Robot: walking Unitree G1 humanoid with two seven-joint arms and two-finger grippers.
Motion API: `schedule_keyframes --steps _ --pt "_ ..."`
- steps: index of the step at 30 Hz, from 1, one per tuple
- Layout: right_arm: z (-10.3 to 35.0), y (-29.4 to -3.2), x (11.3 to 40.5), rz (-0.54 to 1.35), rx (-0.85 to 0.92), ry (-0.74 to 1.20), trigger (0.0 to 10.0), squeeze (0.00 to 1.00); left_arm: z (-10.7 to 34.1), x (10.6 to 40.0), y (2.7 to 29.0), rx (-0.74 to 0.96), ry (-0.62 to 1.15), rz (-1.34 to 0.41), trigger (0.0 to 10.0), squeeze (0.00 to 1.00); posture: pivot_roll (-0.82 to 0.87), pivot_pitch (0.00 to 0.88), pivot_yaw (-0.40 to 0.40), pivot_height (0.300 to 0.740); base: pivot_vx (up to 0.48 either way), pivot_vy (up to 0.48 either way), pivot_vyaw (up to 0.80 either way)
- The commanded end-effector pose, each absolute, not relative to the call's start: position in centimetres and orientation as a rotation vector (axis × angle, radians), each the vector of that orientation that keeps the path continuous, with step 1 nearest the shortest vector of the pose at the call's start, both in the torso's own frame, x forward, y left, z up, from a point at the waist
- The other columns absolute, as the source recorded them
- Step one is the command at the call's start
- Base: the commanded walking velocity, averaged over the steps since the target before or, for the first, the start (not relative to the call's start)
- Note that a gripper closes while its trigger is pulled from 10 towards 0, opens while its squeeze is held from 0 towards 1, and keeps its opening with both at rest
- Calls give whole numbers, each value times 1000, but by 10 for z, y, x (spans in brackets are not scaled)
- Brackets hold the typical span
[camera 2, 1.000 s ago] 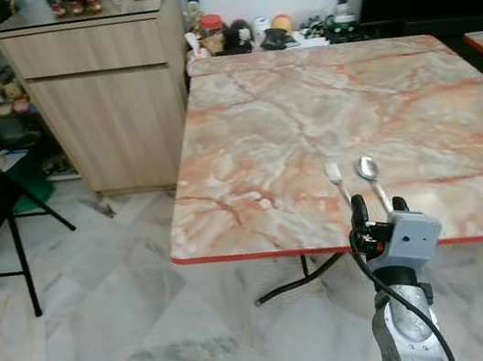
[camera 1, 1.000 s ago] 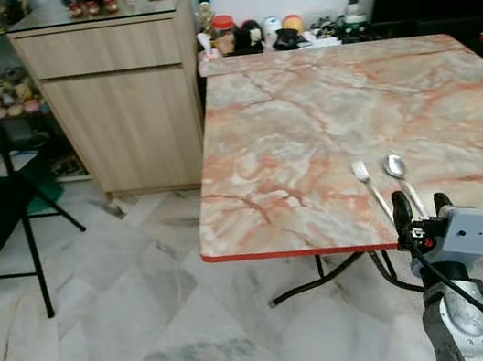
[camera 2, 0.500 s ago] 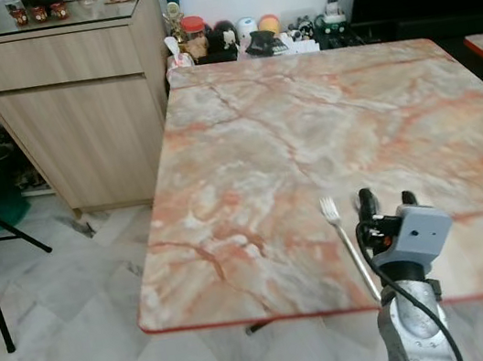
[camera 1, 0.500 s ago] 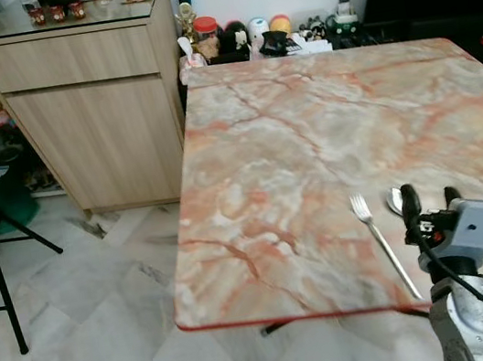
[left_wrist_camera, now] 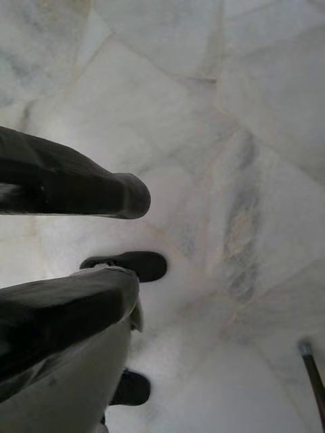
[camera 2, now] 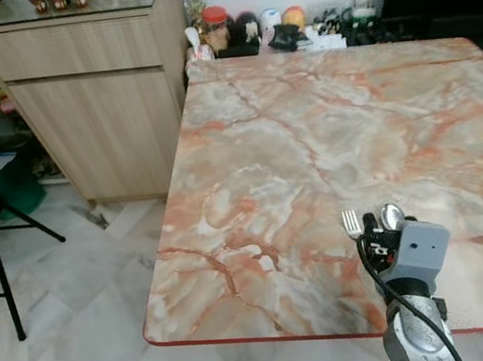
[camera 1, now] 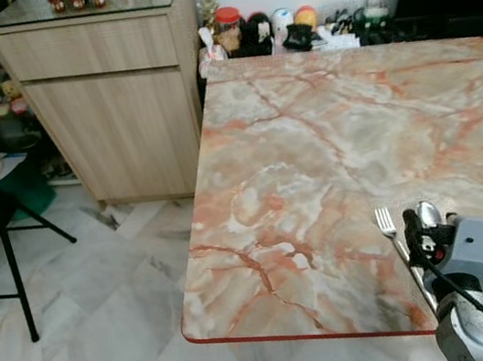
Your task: Setting the table
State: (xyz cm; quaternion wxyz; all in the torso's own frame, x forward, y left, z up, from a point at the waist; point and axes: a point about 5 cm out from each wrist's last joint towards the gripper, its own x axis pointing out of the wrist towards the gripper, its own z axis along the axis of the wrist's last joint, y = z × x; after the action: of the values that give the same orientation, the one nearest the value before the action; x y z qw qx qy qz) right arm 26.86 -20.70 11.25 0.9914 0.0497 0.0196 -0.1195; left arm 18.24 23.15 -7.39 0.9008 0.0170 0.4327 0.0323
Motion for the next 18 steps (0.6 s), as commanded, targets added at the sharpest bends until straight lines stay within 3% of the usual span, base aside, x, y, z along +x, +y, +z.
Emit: schedule_keyframes --steps 1,2,3,4,5,18 --pt "113 -208 267 -231 120 65 10000 1000 -78 173 232 41 930 62 10000 0 48 130 -20 740 0 0 0" --pt "112 -209 270 -237 102 97 10000 1000 -78 173 232 41 930 63 10000 0 45 128 -21 740 0 0 0" --pt "111 -210 272 -235 94 115 10000 737 -79 173 232 40 930 62 10000 0 46 127 -20 740 0 0 0" --pt "111 -210 273 -230 89 136 10000 737 -79 173 232 40 931 60 10000 0 46 127 -20 740 0 0 0" --pt "112 -210 277 -223 86 150 10000 0 -79 173 231 40 932 58 10000 0 46 127 -20 740 0 0 0" --pt "110 -197 302 -45 106 286 10000 0 -79 173 230 58 934 39 10000 0 60 106 -26 740 0 0 0"
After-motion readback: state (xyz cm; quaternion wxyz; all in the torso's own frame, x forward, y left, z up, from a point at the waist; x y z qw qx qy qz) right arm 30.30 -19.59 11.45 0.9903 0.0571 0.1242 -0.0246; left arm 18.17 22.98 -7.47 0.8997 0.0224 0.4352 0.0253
